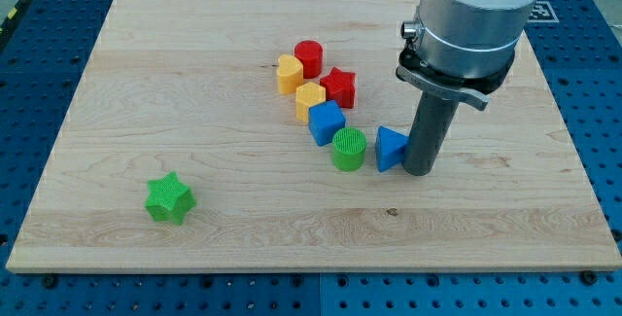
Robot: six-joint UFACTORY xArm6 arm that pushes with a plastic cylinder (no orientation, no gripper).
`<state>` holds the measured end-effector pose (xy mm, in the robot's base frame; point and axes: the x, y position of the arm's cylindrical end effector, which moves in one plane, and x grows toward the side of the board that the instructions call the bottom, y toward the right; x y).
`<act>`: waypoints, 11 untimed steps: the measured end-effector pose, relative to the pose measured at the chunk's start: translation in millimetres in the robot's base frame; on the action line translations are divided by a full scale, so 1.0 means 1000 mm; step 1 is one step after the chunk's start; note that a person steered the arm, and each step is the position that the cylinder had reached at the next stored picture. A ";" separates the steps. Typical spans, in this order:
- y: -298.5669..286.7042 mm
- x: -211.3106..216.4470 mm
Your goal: Move the green star into the yellow blocks
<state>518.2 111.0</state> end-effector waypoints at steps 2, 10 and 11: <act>0.002 0.006; -0.246 0.099; -0.265 0.079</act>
<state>596.7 -154.5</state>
